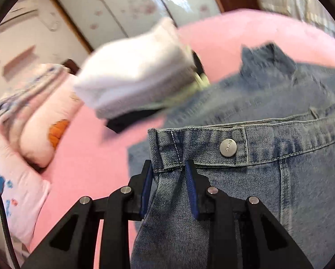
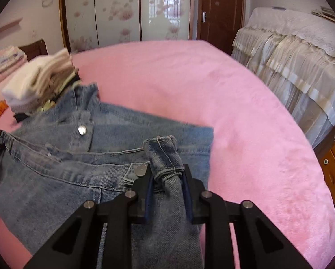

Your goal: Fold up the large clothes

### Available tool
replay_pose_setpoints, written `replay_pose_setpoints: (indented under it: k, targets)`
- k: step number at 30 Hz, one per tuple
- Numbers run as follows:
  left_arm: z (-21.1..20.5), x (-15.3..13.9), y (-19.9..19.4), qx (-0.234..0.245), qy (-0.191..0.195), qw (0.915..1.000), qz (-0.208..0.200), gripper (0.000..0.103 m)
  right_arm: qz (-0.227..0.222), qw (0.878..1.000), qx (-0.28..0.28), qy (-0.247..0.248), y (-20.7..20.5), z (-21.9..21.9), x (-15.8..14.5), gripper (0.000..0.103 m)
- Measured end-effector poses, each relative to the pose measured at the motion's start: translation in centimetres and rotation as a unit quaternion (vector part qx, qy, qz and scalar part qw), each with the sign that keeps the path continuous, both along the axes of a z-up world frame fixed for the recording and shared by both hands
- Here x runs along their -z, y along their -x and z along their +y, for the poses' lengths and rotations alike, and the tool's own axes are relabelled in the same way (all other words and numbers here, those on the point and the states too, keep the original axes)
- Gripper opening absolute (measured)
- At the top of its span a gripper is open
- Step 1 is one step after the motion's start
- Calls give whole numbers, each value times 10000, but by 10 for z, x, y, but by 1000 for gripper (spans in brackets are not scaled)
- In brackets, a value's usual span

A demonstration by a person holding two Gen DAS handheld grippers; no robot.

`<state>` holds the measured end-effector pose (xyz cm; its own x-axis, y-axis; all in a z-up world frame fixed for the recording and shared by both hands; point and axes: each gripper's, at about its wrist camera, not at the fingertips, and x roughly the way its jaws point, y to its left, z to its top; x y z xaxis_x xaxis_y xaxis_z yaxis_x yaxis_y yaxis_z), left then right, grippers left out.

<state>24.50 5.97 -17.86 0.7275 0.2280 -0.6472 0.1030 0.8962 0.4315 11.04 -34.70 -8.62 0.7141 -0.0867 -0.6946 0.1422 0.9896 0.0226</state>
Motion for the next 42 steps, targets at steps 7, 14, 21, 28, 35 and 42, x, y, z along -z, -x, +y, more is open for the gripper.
replay_pose_setpoints:
  k: [7,14,21,28,35,42]
  targets:
    - [18,-51,-23,-599,507,9946,-674,27,-871,9962,41,69,-14,4,-54,22]
    - [26,-43,-99,-1089,1040,9884,-217,27,-731,9969,263,-96,-92,-1,-43,22]
    - [32,34,-159,-1503,1192,9797,585,28,498,9965,666,-37,-166,1,47,22]
    - [32,48,-166,-1498,1246,9798,446,28,566,9954,768,-91,-171,-1,72,23]
    - [42,47,-163,-1627,1452,9756,255,29,487,9954,789,-257,-181,-4,68,23]
    - [45,55,-167,-1762,1271,9753,408,50,835,9915,806,-591,-181,-16,72,32]
